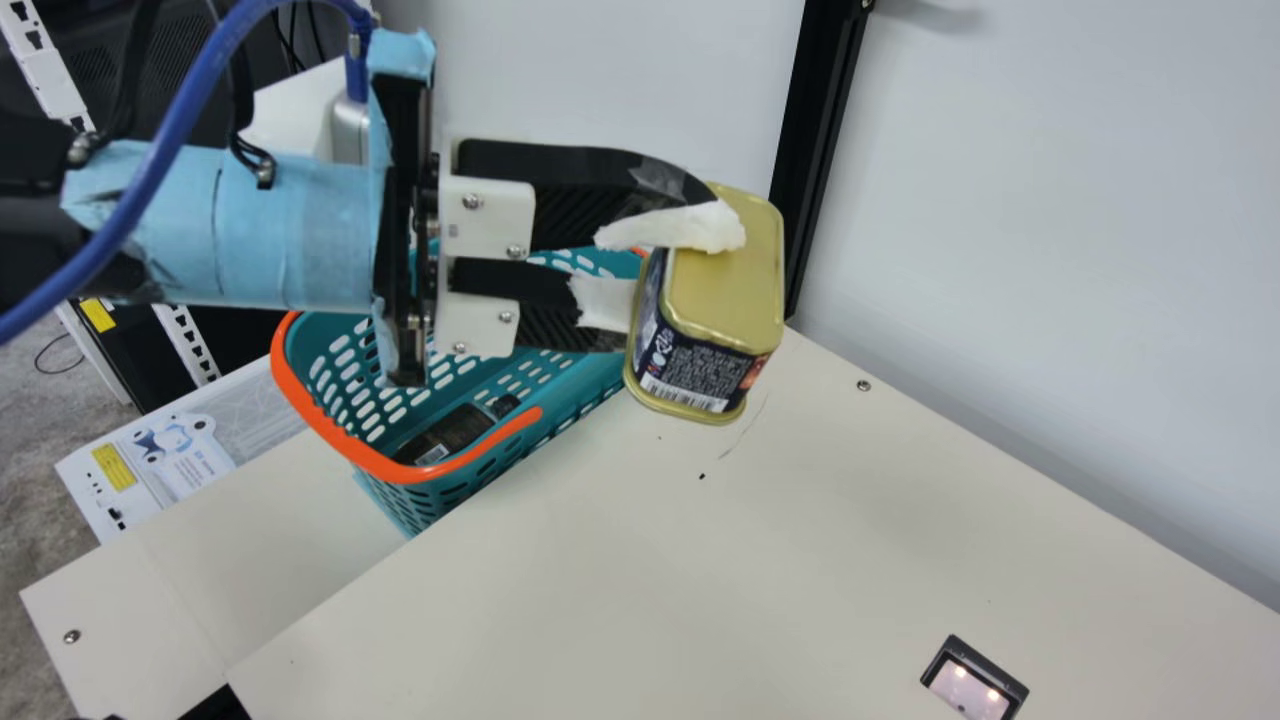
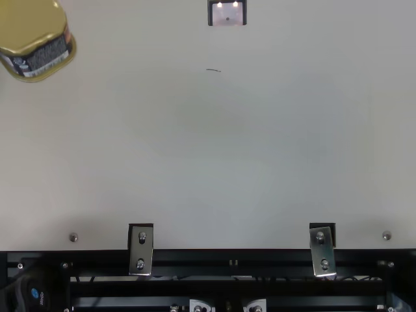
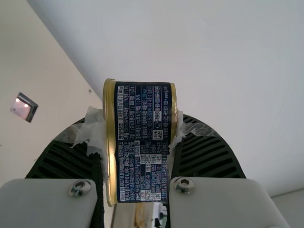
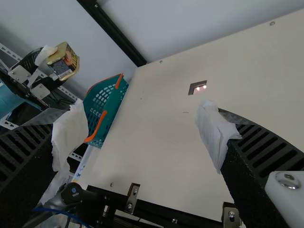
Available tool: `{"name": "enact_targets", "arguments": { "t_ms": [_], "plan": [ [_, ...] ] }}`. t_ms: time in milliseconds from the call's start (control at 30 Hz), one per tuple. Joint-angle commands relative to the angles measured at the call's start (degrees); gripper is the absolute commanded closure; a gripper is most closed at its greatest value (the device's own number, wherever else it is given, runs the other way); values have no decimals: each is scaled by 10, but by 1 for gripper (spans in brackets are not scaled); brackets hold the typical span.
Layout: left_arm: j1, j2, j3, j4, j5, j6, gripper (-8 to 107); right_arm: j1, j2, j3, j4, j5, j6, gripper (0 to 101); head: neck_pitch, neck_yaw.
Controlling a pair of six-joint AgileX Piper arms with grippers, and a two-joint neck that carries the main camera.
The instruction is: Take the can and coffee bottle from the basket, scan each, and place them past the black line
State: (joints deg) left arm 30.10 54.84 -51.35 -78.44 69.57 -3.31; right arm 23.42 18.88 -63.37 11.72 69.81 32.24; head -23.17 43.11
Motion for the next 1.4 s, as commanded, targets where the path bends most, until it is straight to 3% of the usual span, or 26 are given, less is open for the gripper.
{"name": "enact_targets", "arguments": {
  "t_ms": [0, 700, 1167, 1367],
  "plan": [
    [-2, -6, 4, -8, -3, -49, 89, 0, 0, 0, 0, 0, 0, 0, -18, 10],
    [-4, -104, 79, -52, 3, -439, 89, 0, 0, 0, 0, 0, 0, 0, -18, 10],
    [-14, -192, 113, -39, 3, -517, 89, 0, 0, 0, 0, 0, 0, 0, -18, 10],
    [-13, -192, 112, -38, 4, -517, 89, 0, 0, 0, 0, 0, 0, 0, -18, 10]
  ]
}}
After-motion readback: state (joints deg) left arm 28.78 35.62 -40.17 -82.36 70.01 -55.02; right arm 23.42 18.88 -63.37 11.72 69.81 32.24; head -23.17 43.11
